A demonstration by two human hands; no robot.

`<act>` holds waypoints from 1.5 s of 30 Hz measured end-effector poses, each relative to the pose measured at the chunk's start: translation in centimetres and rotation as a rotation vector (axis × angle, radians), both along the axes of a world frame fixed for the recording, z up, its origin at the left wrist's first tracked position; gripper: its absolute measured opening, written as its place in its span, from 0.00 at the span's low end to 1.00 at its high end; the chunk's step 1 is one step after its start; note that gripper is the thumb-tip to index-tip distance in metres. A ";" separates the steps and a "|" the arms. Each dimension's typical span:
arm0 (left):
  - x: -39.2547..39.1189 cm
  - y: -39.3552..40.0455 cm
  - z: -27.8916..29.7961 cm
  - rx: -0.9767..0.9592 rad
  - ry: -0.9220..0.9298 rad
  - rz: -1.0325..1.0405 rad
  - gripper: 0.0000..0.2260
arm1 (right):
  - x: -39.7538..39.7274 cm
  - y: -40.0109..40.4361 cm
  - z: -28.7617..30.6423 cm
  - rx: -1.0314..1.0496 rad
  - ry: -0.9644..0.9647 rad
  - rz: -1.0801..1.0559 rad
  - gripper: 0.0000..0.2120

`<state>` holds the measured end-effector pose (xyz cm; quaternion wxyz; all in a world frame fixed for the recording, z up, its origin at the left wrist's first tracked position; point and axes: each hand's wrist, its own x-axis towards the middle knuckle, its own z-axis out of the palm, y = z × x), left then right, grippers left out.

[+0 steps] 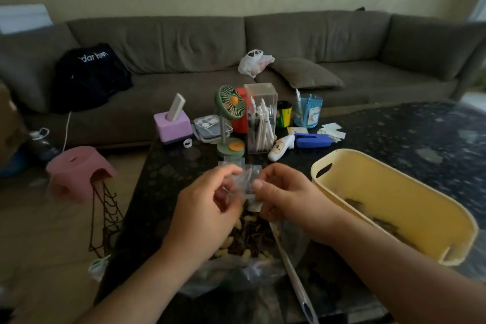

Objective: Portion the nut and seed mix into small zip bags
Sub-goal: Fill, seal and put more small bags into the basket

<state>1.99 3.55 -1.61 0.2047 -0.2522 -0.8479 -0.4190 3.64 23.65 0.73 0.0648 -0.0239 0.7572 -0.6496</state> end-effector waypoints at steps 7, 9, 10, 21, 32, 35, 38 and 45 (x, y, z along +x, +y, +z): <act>2.7 1.0 0.7 0.278 -0.446 -0.104 0.15 | 0.4 -2.5 0.6 0.187 -0.010 -0.044 0.11; 2.4 0.8 1.0 0.370 -0.559 -0.086 0.13 | 0.0 -2.6 1.4 0.306 0.009 -0.013 0.09; 2.3 0.7 1.2 0.415 -0.606 -0.072 0.12 | -0.1 -2.5 1.9 0.388 0.028 0.013 0.09; 1.3 -0.4 -0.7 0.328 -0.679 0.062 0.14 | -0.4 -4.5 -1.0 0.662 0.204 0.092 0.18; 2.3 -0.6 -1.5 -0.043 -0.451 0.156 0.07 | -0.2 -3.9 -2.0 0.751 0.258 0.196 0.26; 2.6 -0.2 -1.2 -0.105 -0.412 0.177 0.09 | 0.3 -3.3 -1.9 0.764 0.245 0.200 0.25; 2.5 0.1 -1.0 -0.078 -0.412 0.180 0.10 | 0.4 -2.6 -2.1 0.813 0.245 0.172 0.20; 2.1 0.7 -1.7 -0.001 -0.448 0.096 0.11 | 1.2 -2.0 -2.0 0.672 0.126 0.096 0.12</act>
